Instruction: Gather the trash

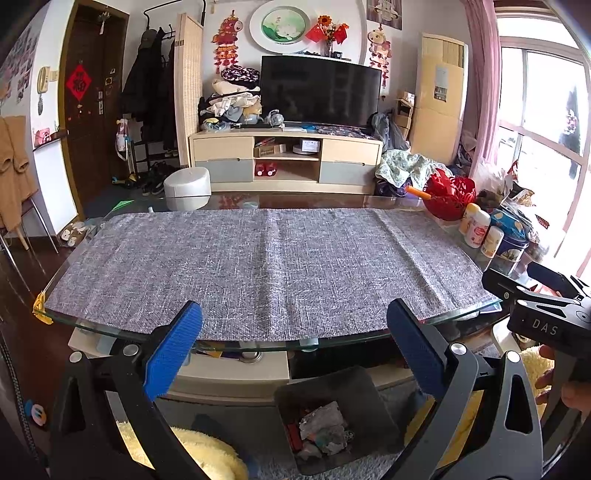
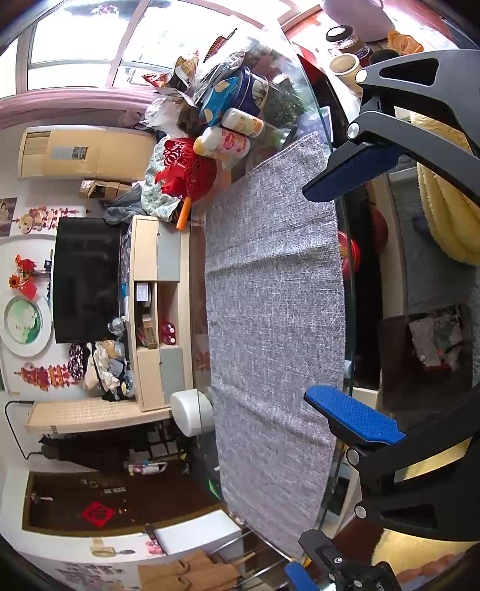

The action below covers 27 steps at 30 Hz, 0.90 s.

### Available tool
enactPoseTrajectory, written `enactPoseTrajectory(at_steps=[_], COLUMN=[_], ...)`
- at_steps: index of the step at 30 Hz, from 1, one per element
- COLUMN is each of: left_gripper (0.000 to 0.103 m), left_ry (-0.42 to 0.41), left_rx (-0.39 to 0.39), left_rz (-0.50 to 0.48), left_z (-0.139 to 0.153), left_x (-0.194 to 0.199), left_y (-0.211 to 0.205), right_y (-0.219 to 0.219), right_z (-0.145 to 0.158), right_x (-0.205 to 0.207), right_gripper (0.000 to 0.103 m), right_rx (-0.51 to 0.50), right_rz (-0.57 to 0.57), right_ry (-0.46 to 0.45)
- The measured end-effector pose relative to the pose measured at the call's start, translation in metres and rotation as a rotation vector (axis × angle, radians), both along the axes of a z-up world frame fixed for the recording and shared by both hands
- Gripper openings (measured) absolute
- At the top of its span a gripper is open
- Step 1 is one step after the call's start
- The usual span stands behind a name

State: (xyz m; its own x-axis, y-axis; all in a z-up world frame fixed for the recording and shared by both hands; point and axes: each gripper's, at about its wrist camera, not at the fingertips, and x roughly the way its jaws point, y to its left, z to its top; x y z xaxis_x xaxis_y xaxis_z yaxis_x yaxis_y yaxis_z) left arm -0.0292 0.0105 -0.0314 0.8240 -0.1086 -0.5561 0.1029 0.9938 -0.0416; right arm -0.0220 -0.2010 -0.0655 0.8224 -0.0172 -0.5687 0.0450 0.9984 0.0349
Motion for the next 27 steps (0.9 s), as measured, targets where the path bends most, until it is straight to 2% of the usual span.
enactPoseTrajectory(at_steps=[27], left_gripper=[0.095], left_ry=[0.001], left_rx=[-0.006], left_rz=[0.014], left_z=[-0.004], left_x=[-0.0021], left_y=[0.0021], right_y=[0.0018], right_z=[-0.0043], right_x=[-0.0012], right_gripper=[0.1], right_rx=[0.008], right_rz=[-0.001], right_ry=[0.014])
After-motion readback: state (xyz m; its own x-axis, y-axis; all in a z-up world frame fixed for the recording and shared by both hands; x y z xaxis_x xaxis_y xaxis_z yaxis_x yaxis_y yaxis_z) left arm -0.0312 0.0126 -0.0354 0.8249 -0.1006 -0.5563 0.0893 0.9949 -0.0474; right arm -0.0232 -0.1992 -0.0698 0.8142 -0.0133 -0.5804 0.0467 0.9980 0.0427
